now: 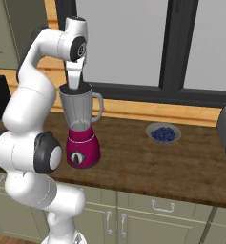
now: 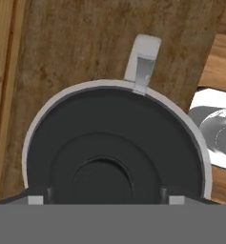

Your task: Close the lid blender by securely placing the lid on top.

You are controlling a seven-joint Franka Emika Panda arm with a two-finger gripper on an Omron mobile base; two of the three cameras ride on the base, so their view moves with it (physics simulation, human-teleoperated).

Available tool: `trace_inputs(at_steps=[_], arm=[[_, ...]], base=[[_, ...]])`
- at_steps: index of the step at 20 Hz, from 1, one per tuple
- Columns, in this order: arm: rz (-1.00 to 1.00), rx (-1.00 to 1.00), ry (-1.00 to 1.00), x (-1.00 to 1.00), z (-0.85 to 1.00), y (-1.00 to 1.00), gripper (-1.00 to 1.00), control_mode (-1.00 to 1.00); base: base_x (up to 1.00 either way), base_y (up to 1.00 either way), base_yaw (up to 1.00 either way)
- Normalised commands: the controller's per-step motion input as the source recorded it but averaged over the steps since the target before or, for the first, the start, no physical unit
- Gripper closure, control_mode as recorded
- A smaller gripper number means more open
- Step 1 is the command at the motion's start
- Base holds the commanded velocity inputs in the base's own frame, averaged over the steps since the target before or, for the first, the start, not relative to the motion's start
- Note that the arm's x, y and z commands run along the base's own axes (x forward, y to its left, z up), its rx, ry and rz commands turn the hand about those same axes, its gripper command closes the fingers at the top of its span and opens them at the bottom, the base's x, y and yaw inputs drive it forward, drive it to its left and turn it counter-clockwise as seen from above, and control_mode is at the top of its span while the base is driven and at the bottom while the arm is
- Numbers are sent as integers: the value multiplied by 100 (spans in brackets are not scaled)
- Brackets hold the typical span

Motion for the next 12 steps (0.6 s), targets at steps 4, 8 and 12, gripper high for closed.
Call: trace_inputs(at_steps=[4, 8, 12], arm=[[0, 4, -9, -13, 2, -8, -100, -100], [0, 6, -14, -26, 9, -13, -100, -100], [0, 8, -21, -45, 6, -21, -100, -100]], base=[[0, 0, 0], [0, 0, 0], [0, 0, 0]])
